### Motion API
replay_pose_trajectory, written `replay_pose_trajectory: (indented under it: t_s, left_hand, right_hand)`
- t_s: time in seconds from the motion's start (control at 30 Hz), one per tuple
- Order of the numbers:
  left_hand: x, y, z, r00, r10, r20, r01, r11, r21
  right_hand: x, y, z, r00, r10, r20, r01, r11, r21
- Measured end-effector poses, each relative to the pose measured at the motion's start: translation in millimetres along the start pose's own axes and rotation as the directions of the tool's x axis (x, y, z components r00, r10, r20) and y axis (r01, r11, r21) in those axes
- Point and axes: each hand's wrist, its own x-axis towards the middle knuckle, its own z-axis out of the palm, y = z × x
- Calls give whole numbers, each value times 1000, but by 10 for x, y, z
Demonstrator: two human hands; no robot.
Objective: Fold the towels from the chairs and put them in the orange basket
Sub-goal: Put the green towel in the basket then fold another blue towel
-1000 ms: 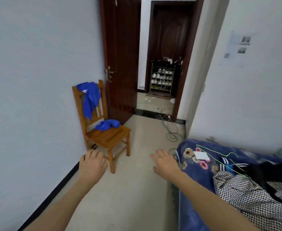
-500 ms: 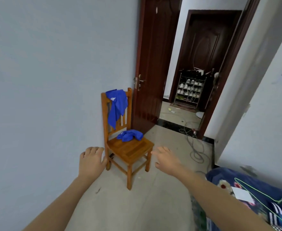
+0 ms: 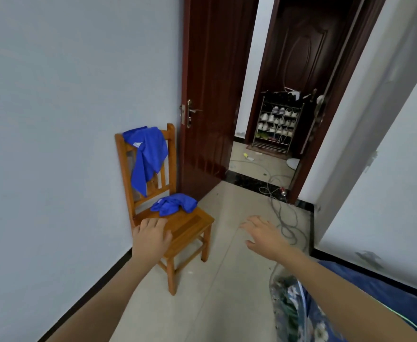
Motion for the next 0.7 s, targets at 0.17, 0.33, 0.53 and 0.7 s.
replay_pose_trajectory:
  t_s: [0.17, 0.33, 0.53, 0.7]
  left_hand:
    - [530, 424, 416, 991, -135, 5, 135, 990, -29]
    - [838, 657, 849, 959, -268, 97, 274, 960, -53]
    - [1231, 580, 1314, 887, -428, 175, 431, 902, 23]
    - [1922, 479, 1722, 814, -548, 193, 561, 828, -14]
  right_hand:
    - [509, 661, -11, 1000, -28, 7, 27, 999, 40]
    - [1038, 1110, 212, 995, -93, 31, 90, 991, 96]
    - [1817, 1517, 481, 984, -171, 56, 162, 977, 137]
    - [2620, 1924, 520, 976, -210, 61, 200, 969, 146]
